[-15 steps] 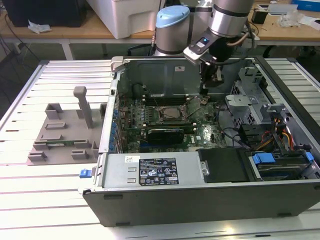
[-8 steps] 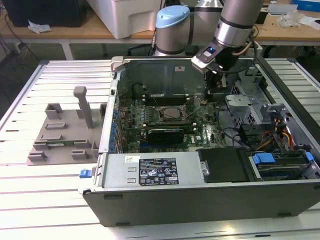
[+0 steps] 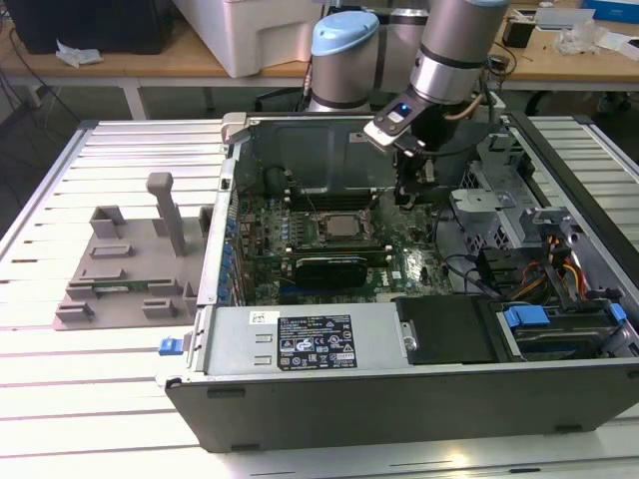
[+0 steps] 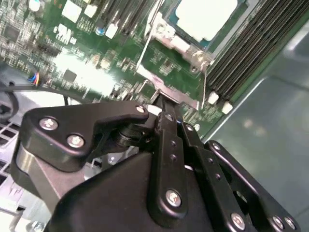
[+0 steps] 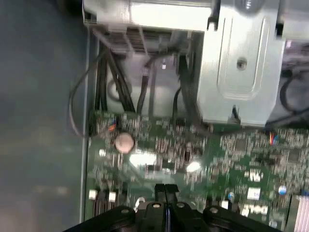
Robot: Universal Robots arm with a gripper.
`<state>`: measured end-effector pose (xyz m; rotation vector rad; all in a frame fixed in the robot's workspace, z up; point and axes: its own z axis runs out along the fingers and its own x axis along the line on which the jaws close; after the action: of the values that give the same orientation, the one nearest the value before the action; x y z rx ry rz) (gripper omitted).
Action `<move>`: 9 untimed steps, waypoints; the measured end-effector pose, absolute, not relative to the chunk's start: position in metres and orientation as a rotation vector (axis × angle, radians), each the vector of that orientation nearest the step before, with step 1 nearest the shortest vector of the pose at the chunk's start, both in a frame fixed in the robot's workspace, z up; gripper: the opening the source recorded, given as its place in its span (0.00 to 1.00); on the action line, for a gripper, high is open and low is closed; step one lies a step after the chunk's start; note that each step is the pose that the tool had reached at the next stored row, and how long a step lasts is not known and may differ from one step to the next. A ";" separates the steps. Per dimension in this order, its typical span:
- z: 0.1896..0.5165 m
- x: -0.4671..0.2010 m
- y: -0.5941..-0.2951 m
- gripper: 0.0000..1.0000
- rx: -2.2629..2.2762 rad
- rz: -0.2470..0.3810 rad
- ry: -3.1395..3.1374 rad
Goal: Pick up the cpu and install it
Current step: 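Close the cpu cover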
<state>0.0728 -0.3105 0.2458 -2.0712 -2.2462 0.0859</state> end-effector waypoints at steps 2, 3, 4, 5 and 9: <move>0.246 0.063 -0.311 0.11 -2.072 0.085 -2.247; 0.246 0.058 -0.311 0.11 -2.072 0.085 -2.247; 0.246 0.055 -0.311 0.11 -2.072 0.084 -2.247; 0.246 0.049 -0.310 0.11 -2.072 0.084 -2.247; 0.246 0.039 -0.310 0.11 -2.072 0.085 -2.247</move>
<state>0.0388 -0.3105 0.2456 -2.0718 -2.2471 0.0845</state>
